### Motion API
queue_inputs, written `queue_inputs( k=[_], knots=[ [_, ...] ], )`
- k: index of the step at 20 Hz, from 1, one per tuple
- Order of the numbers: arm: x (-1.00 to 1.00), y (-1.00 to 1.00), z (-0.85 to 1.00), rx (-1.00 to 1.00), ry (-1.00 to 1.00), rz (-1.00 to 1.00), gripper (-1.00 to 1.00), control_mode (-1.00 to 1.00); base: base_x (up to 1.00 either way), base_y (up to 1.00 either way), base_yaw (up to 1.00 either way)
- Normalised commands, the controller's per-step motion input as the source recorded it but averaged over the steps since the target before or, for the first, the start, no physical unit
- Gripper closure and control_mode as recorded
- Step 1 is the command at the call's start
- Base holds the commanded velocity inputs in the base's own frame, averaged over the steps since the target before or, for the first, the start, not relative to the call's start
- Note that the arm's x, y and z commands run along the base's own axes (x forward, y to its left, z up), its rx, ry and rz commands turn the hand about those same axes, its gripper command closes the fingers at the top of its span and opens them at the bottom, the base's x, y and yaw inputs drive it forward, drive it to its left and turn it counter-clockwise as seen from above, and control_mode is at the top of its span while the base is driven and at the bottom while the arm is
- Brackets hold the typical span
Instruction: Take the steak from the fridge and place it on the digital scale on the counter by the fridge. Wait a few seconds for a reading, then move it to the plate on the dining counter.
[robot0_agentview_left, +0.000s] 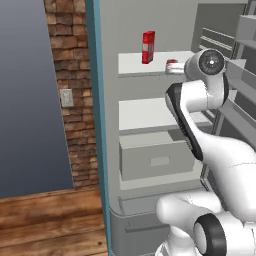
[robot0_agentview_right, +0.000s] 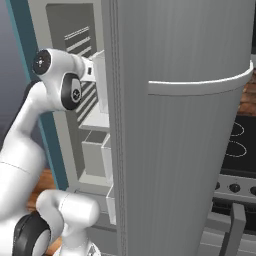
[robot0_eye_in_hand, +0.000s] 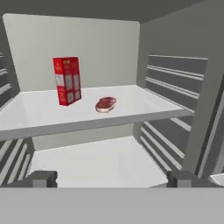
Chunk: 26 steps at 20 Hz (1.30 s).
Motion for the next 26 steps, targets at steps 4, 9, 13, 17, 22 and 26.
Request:
queue_inputs(
  k=[4, 9, 13, 17, 22, 26],
  knots=[
    [0.61, -0.19, 0.0, 0.0, 0.07, 0.0, -1.0, -1.0, 0.0, 0.0, 0.0],
    [0.64, -0.25, 0.0, 0.03, 0.11, 0.0, -1.0, -1.0, 0.0, 0.0, 0.0],
    [0.54, -0.18, 0.0, 0.01, 0.02, 0.0, -1.0, -1.0, 0.0, 0.0, 0.0],
    [0.52, -0.14, 0.0, 0.0, 0.0, 0.0, -1.0, -1.0, 0.0, 0.0, 0.0],
    [0.44, -0.15, -0.07, 0.02, 0.01, 0.0, -1.0, -1.0, 0.0, 0.0, 0.0],
    [0.37, -0.12, -0.11, 0.07, 0.05, 0.0, -1.0, -1.0, 0.0, 0.0, 0.0]
  ],
)
